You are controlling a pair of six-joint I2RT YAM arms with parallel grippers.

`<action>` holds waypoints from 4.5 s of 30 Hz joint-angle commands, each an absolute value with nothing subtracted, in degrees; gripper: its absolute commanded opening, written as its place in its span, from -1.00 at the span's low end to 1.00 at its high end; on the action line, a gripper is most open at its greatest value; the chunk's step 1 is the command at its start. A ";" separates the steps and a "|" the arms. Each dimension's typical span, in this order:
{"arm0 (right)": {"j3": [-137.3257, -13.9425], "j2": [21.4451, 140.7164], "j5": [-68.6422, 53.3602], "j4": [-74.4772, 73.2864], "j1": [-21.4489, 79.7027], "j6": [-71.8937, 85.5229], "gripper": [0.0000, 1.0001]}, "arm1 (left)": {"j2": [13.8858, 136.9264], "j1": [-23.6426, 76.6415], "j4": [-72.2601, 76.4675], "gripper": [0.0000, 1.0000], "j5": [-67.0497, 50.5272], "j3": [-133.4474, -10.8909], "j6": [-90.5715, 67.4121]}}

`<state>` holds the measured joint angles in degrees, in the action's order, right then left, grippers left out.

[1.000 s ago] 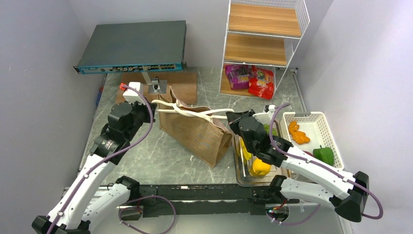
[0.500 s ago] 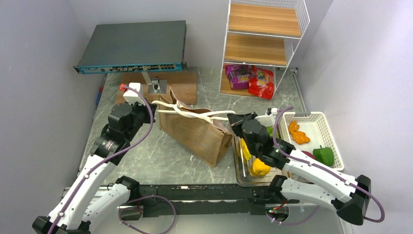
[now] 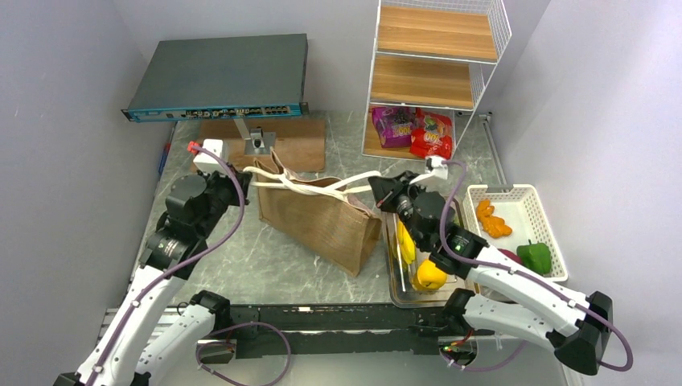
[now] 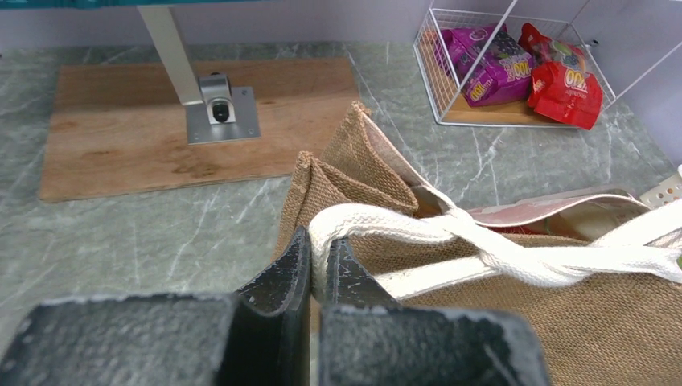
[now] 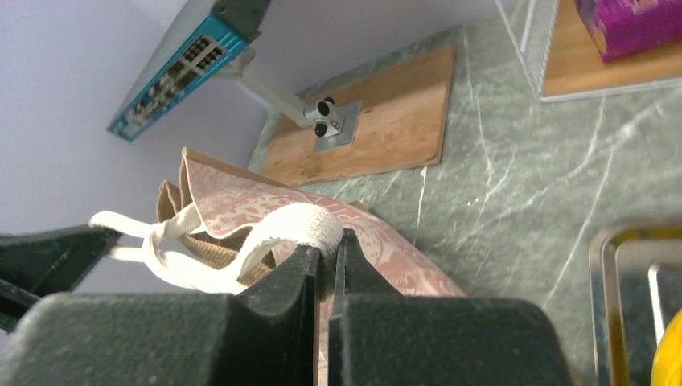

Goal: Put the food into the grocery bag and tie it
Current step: Tie the grocery bag at the center of the board.

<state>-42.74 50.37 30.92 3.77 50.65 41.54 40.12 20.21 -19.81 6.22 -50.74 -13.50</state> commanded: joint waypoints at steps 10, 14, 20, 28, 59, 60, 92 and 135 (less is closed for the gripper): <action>-61.15 61.25 18.25 15.97 53.25 19.88 -1.00 | 37.60 16.03 -12.98 -1.00 -4.19 -58.30 -4.74; -63.38 65.14 17.90 17.72 56.31 18.97 -1.00 | 38.85 17.92 -11.83 -1.00 -10.62 -58.18 -4.10; -66.73 71.15 17.33 20.60 59.39 18.69 -1.00 | 42.05 24.10 -10.72 -1.00 -14.15 -57.11 -2.29; -71.61 79.26 16.32 22.73 63.69 17.95 -1.00 | 43.92 26.19 -9.65 -1.00 -17.05 -54.90 -2.25; -45.25 55.73 73.56 9.10 66.27 55.72 -1.00 | 40.15 22.87 -16.95 -1.00 24.54 -51.30 -7.46; -45.11 55.01 74.66 5.85 66.27 58.59 -1.00 | 40.21 22.28 -17.51 -1.00 25.30 -51.45 -7.84; -57.23 82.45 46.86 58.51 61.24 0.90 -1.00 | 36.09 0.55 -14.57 -1.00 32.51 -53.04 -5.24; -53.70 65.52 38.96 22.20 60.56 23.88 0.64 | 26.19 0.09 -30.11 0.99 26.61 -62.37 -13.63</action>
